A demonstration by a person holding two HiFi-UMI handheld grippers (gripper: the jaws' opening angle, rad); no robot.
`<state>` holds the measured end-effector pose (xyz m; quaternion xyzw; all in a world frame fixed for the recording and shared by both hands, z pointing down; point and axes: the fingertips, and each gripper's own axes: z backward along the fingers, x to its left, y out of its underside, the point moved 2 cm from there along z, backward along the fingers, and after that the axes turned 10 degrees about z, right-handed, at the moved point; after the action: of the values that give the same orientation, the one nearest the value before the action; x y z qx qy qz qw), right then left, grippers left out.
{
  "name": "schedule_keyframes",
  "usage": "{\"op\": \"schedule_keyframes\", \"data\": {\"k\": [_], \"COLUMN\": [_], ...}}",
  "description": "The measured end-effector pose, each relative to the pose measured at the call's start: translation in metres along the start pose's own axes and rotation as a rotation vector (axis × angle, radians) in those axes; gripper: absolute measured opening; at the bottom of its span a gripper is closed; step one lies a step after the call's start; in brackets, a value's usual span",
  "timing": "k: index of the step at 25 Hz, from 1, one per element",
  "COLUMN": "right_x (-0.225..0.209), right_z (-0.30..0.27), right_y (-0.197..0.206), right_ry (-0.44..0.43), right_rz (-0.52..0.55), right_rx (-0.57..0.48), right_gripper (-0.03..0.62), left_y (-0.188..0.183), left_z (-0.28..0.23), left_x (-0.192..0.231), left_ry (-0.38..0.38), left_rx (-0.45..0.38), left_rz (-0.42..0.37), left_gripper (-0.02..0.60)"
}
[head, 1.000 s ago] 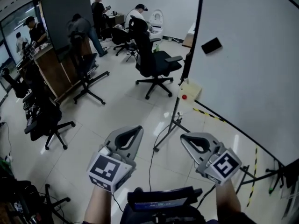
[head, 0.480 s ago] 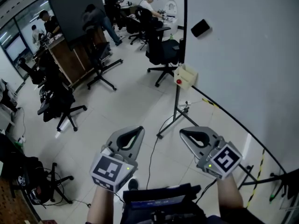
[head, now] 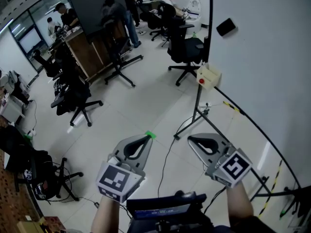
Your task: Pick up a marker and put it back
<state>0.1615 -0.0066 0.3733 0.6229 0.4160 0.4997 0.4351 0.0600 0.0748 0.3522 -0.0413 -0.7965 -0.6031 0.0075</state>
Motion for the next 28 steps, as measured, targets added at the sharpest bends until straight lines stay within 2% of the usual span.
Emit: {"op": "schedule_keyframes", "data": {"k": [6,18,24,28], "right_x": [0.047,0.153,0.214,0.233], "right_z": [-0.041,-0.113,-0.141,-0.136], "right_y": [-0.016,-0.071,-0.096,-0.103], "right_ry": [-0.033,0.013,0.045,0.091], "right_rz": [0.023,0.077,0.108,0.127], "right_rx": [0.021,0.085,0.116,0.147], "right_gripper": [0.011,0.011,0.01,0.009], "left_y": [0.016,0.033,0.05,0.052], "left_z": [0.043,0.161,0.219,0.231], "left_x": [0.039,0.113,0.135,0.131], "left_ry": [0.0,0.039,0.086,0.136], "left_rx": [-0.029,-0.117,-0.141,-0.16], "left_rz": [0.017,0.061,0.086,0.094], "left_gripper": [-0.002,-0.002,-0.002,-0.002]}}
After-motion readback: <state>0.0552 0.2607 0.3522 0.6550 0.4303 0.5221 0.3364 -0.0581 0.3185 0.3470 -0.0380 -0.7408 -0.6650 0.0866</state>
